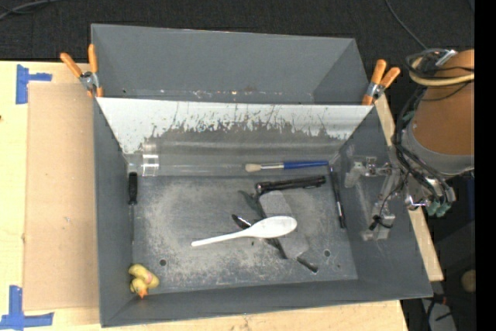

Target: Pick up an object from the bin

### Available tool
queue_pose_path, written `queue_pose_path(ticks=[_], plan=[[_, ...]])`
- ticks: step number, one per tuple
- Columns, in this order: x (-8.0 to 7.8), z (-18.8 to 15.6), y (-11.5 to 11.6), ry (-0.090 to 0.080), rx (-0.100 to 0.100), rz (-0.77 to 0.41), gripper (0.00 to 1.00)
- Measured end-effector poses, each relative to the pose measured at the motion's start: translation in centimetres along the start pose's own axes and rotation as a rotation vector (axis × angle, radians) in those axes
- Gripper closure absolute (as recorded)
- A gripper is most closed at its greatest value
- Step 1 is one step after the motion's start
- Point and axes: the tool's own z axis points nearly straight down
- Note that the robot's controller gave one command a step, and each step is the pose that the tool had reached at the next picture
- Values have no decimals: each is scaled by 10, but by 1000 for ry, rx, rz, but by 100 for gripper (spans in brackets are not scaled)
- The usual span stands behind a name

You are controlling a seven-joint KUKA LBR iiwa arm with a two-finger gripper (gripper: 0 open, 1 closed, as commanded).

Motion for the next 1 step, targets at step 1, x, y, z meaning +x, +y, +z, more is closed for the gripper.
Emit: queue_pose_path(ticks=[1], plan=[[-1, -3, 1, -7, 1, -5, 0]])
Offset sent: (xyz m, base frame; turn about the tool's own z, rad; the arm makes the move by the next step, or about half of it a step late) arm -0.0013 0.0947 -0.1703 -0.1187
